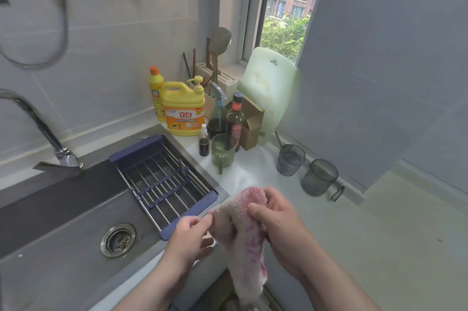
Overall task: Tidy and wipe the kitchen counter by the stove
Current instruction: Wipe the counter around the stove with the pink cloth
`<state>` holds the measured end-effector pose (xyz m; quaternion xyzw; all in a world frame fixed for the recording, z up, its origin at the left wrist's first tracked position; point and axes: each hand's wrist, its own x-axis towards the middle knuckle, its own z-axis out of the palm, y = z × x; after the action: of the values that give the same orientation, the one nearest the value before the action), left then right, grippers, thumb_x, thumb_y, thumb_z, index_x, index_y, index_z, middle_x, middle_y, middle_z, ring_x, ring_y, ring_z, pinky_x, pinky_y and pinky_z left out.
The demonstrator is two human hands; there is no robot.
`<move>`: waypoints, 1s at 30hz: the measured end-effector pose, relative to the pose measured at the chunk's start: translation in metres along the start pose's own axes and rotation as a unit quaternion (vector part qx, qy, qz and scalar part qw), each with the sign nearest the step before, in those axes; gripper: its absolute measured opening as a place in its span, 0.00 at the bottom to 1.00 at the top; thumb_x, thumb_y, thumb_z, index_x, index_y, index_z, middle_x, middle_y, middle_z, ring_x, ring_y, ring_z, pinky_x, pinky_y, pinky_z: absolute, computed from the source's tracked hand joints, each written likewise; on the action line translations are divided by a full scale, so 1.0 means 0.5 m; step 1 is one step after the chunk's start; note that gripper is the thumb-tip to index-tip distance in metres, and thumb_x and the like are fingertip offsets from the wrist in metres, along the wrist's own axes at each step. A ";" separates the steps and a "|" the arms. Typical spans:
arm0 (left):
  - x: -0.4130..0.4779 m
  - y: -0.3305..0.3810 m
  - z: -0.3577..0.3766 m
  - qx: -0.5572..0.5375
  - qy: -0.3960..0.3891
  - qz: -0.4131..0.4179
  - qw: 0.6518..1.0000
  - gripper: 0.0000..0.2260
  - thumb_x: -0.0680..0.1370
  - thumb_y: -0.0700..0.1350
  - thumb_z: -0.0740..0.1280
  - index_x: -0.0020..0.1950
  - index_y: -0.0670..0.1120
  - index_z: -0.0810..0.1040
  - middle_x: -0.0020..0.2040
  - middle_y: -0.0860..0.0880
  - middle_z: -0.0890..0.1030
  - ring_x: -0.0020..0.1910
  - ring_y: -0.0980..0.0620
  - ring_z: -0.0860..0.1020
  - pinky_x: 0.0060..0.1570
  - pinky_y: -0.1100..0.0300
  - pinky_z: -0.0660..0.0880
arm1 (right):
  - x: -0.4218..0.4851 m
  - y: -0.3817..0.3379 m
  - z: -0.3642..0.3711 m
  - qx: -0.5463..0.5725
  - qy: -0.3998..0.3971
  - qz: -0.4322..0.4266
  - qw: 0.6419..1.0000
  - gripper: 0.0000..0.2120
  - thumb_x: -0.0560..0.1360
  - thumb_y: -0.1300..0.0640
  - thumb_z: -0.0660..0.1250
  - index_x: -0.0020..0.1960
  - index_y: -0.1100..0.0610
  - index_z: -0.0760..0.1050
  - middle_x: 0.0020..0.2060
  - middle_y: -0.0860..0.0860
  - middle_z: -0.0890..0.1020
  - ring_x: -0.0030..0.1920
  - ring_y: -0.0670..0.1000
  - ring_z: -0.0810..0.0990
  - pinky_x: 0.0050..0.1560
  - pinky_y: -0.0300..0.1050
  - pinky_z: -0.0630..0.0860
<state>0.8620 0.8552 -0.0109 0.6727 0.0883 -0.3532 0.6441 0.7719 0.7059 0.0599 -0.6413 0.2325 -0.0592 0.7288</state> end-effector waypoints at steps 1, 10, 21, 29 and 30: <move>-0.013 -0.002 0.008 -0.004 -0.027 -0.040 0.999 0.16 0.76 0.56 0.69 0.39 0.45 0.72 0.34 0.48 0.72 0.27 0.51 0.72 0.30 0.61 0.71 | -0.011 -0.008 -0.004 0.020 -0.005 -0.004 1.000 0.11 0.68 0.60 0.67 0.50 0.55 0.77 0.42 0.58 0.81 0.41 0.53 0.81 0.43 0.50 0.78; -0.137 -0.014 0.079 0.024 -0.216 0.120 0.969 0.19 0.72 0.48 0.71 0.62 0.45 0.79 0.59 0.44 0.82 0.60 0.45 0.80 0.63 0.46 0.74 | -0.148 -0.058 -0.069 0.125 -0.024 -0.055 0.990 0.23 0.65 0.68 0.64 0.61 0.63 0.73 0.42 0.61 0.83 0.43 0.56 0.81 0.46 0.49 0.77; -0.267 -0.005 0.150 -0.036 -0.383 -0.030 0.923 0.17 0.73 0.34 0.68 0.62 0.32 0.77 0.61 0.34 0.78 0.58 0.40 0.78 0.64 0.46 0.71 | -0.305 -0.065 -0.148 0.152 0.010 -0.092 0.984 0.19 0.76 0.77 0.56 0.62 0.63 0.72 0.45 0.64 0.84 0.43 0.60 0.84 0.39 0.47 0.81; -0.343 0.023 0.196 -0.140 -0.246 0.137 0.949 0.09 0.81 0.38 0.61 0.59 0.37 0.73 0.47 0.38 0.79 0.43 0.45 0.79 0.46 0.51 0.78 | -0.394 -0.038 -0.208 0.062 0.088 -0.095 0.990 0.20 0.76 0.72 0.63 0.61 0.51 0.74 0.44 0.60 0.86 0.42 0.57 0.86 0.39 0.46 0.79; -0.356 0.027 0.205 -0.137 -0.245 0.153 0.947 0.07 0.81 0.37 0.59 0.58 0.38 0.72 0.45 0.39 0.79 0.41 0.46 0.79 0.43 0.53 0.79 | -0.404 -0.035 -0.213 0.047 0.096 -0.089 0.990 0.20 0.77 0.71 0.62 0.61 0.49 0.73 0.43 0.59 0.86 0.40 0.56 0.85 0.38 0.45 0.79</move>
<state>0.7019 0.8178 0.1132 0.4762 -0.1291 -0.3886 0.7781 0.5529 0.6840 0.1223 -0.6160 0.2398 -0.1958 0.7243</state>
